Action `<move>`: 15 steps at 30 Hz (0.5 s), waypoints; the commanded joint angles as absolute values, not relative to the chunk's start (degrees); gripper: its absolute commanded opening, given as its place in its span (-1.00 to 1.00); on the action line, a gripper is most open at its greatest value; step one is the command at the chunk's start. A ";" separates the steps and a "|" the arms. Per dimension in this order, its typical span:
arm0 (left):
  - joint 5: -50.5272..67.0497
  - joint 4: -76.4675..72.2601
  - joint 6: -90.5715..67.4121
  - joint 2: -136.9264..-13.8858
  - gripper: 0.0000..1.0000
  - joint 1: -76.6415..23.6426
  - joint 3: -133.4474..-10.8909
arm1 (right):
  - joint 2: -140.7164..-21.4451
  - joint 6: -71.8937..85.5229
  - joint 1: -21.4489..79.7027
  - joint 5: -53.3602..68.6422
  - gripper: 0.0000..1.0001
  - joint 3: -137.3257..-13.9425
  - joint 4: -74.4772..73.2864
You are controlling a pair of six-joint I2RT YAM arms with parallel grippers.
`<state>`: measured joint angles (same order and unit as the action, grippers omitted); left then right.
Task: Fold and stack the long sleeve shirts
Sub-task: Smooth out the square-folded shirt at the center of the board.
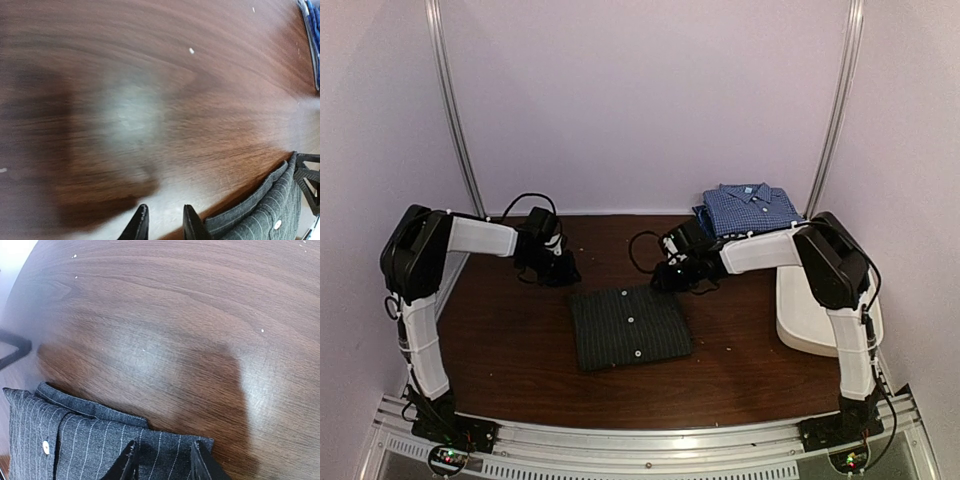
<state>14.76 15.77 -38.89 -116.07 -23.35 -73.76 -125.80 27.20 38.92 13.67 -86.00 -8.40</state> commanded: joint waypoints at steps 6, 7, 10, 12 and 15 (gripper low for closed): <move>15.69 17.57 -38.80 -100.52 -0.30 -21.18 -65.02 | -116.02 25.08 38.92 8.94 -0.20 -81.62 -12.67; 16.32 17.58 -39.27 -98.77 -0.28 -21.18 -63.33 | -114.81 24.86 38.86 8.61 -0.20 -80.84 -12.83; 19.54 16.16 -41.32 -93.28 -0.20 -21.18 -57.01 | -111.29 24.69 39.04 9.21 -0.19 -77.49 -12.27; 22.13 15.18 -42.96 -89.66 -0.15 -21.31 -53.08 | -109.22 24.62 39.48 9.95 -0.20 -75.36 -11.82; 24.76 13.92 -45.26 -86.58 -0.11 -22.48 -48.37 | -106.77 24.28 40.61 11.17 -0.27 -72.67 -11.29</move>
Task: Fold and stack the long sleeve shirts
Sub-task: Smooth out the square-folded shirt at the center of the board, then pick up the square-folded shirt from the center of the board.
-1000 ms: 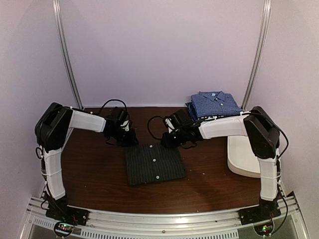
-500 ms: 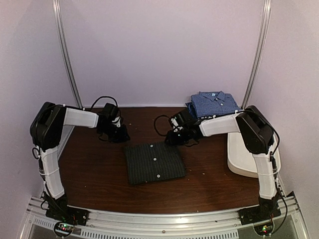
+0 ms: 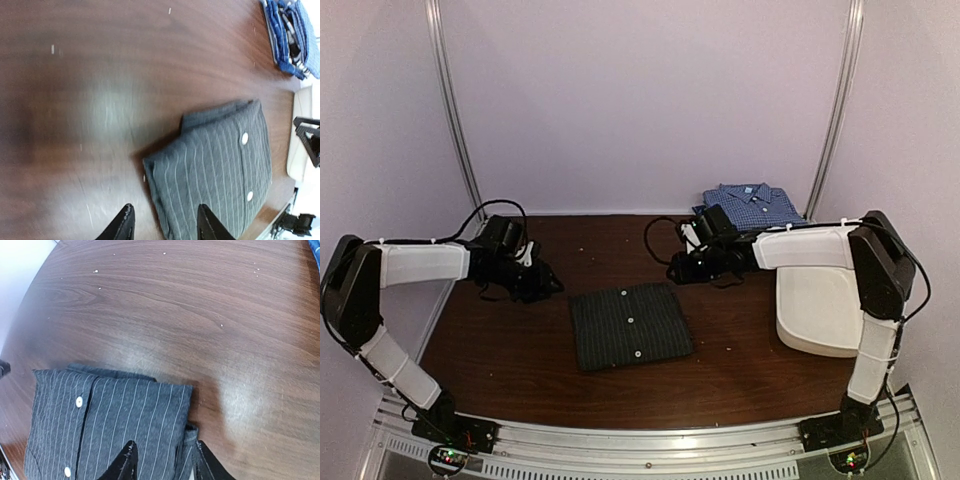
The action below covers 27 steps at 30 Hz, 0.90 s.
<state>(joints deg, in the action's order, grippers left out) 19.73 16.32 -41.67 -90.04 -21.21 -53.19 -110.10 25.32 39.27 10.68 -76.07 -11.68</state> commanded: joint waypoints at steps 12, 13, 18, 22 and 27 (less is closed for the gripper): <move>26.49 10.97 -53.02 -84.68 -0.05 -29.98 -39.04 | -102.71 24.21 45.08 14.85 -0.37 -61.58 -7.39; 26.92 10.41 -53.41 -85.02 -0.06 -30.38 -38.56 | -102.47 24.32 45.16 14.86 -0.38 -60.58 -7.03; 27.88 7.90 -54.82 -87.83 -0.05 -32.07 -38.03 | -101.71 25.02 45.24 15.02 -0.38 -56.40 -5.06; 27.02 7.67 -55.34 -89.48 -0.05 -32.75 -38.69 | -101.09 25.58 45.33 15.00 -0.39 -53.92 -4.05; 26.71 6.93 -56.17 -91.86 -0.07 -33.84 -39.25 | -100.36 26.23 45.39 14.88 -0.39 -52.11 -3.30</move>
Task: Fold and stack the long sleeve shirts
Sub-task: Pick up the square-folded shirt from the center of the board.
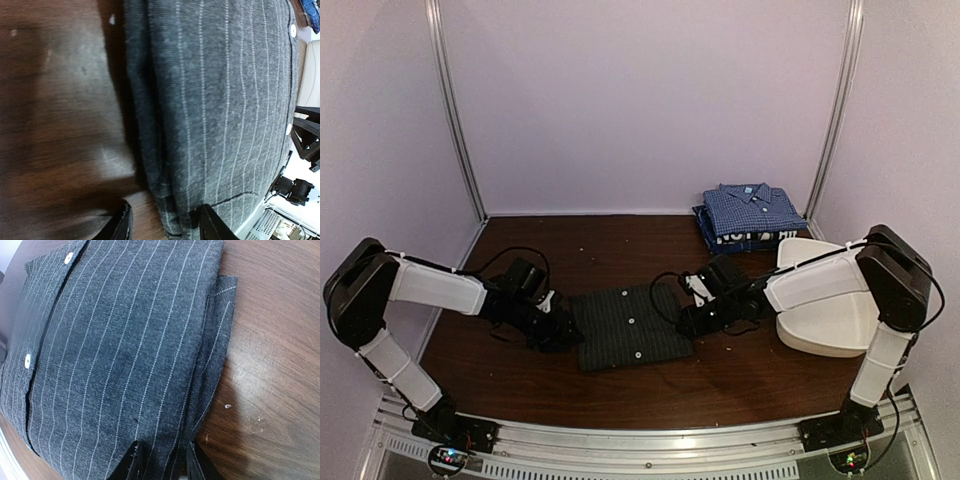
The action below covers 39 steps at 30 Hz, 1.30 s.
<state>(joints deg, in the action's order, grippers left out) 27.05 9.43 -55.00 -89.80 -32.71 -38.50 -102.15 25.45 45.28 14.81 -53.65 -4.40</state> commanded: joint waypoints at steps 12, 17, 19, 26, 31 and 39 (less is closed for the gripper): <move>25.87 6.08 -58.42 -95.01 -0.68 -35.24 -39.39 | -98.99 26.46 45.48 13.75 -0.39 -51.97 -4.18; 25.38 5.49 -59.26 -93.98 -1.00 -35.24 -40.33 | -98.24 26.27 45.53 12.24 -0.39 -52.55 -5.45; 24.22 7.05 -58.72 -93.22 -1.00 -35.24 -41.59 | -97.72 26.27 45.53 11.55 -0.38 -53.00 -6.04; 19.72 21.00 -51.72 -90.00 -1.00 -33.76 -47.53 | -98.13 25.84 45.59 8.74 -0.36 -55.68 -8.51; 18.63 30.28 -43.72 -87.95 -1.00 -30.72 -50.64 | -100.44 25.79 47.20 8.28 -0.35 -59.76 -9.11; 18.99 39.11 -35.47 -86.05 -1.00 -26.80 -54.36 | -109.05 25.08 50.97 7.58 -0.42 -69.17 -10.43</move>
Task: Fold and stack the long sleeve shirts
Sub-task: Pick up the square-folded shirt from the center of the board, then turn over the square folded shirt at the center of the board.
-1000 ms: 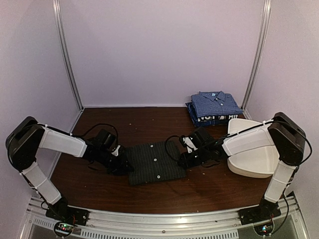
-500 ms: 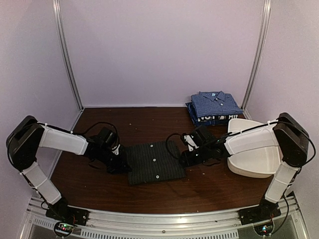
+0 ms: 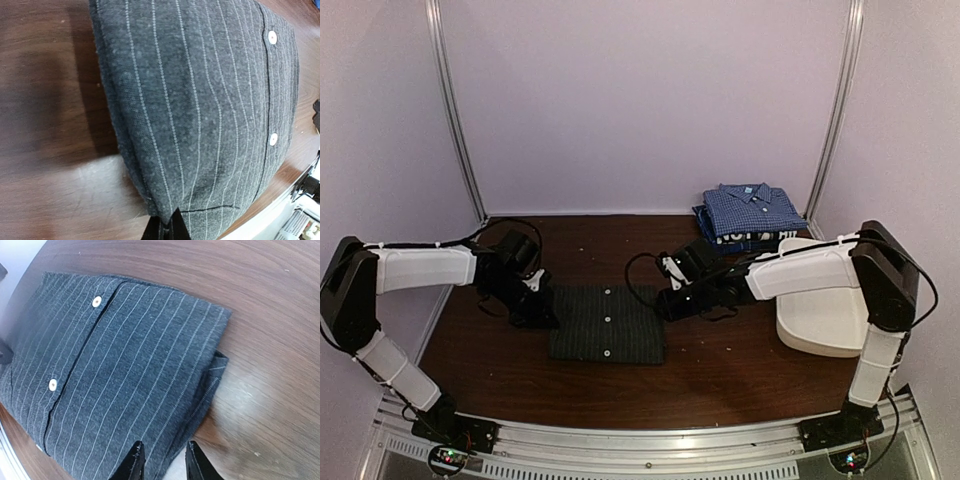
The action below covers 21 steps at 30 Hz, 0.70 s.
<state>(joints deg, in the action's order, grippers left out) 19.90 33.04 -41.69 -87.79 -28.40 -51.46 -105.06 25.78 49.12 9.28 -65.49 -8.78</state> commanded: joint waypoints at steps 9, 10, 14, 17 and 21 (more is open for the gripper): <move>17.32 44.82 -30.82 -83.96 -1.00 -23.08 -58.75 | -117.86 25.14 52.51 8.17 -0.46 -74.11 -9.87; 17.13 45.33 -30.38 -83.61 -1.00 -23.03 -59.44 | -118.84 25.14 52.67 8.57 -0.47 -74.92 -10.02; 16.74 48.18 -28.50 -83.05 -1.00 -22.44 -63.70 | -122.22 25.25 53.94 9.83 -0.49 -78.71 -10.35; 17.06 49.57 -27.08 -83.41 -1.00 -22.16 -68.53 | -125.50 26.23 55.25 11.18 -0.49 -82.40 -9.96; 19.00 50.89 -24.96 -85.87 -1.00 -22.06 -78.99 | -131.30 29.93 56.61 15.20 -0.49 -89.64 -6.52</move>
<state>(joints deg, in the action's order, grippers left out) 17.39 50.35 -28.45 -85.01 -22.57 -69.78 -125.01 26.35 54.54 10.35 -84.27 -8.21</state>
